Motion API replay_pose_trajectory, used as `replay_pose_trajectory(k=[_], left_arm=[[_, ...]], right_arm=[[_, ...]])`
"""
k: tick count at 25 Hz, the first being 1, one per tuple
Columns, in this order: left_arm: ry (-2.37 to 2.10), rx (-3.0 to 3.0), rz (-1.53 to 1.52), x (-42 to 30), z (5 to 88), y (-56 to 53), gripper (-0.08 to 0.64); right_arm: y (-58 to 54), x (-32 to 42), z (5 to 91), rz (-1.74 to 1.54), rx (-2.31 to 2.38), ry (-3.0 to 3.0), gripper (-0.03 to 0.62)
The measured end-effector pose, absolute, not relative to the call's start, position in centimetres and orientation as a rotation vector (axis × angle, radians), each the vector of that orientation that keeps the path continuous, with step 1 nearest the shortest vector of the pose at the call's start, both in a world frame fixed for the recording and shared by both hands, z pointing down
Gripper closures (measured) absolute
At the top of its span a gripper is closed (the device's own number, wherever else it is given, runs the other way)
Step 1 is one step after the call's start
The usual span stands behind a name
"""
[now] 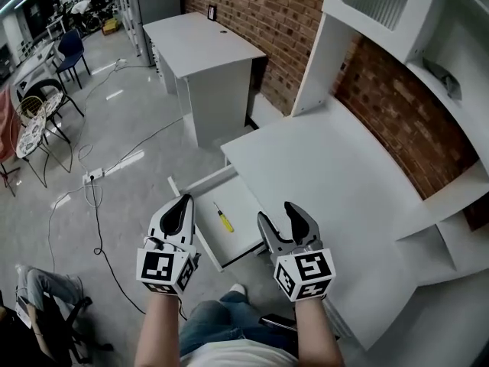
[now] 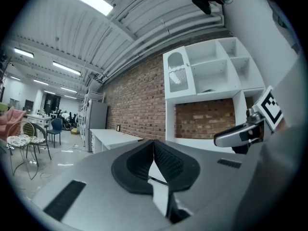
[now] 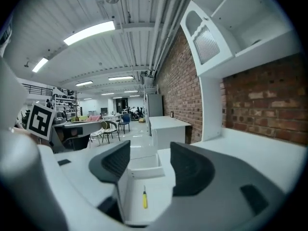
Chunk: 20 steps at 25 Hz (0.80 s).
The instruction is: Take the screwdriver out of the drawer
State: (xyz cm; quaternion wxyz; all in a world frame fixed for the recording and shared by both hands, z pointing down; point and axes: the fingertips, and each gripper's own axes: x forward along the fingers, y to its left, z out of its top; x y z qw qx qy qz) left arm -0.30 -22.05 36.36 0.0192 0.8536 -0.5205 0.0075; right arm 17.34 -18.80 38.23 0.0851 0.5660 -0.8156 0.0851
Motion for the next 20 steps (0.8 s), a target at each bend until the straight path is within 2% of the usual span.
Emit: replay_pose_trajectory(k=[4, 14, 20], left_arm=[[-1.617, 2.624, 0.046, -0.6, 37.5, -23.7, 0.545], [-1.566, 2.561, 0.143, -2.8, 42.0, -27.2, 0.545], [-1.53, 2.505, 0.198, -4.6, 46.5, -29.5, 0.545]], right_arm=[[-21.0, 16.3, 40.3, 0.293, 1.618, -2.433, 0.219], [-24.5, 12.3, 47.4, 0.423, 1.409, -2.375, 0.225], [-26.3, 9.5, 56.2, 0.551, 1.258, -2.277, 0.275]])
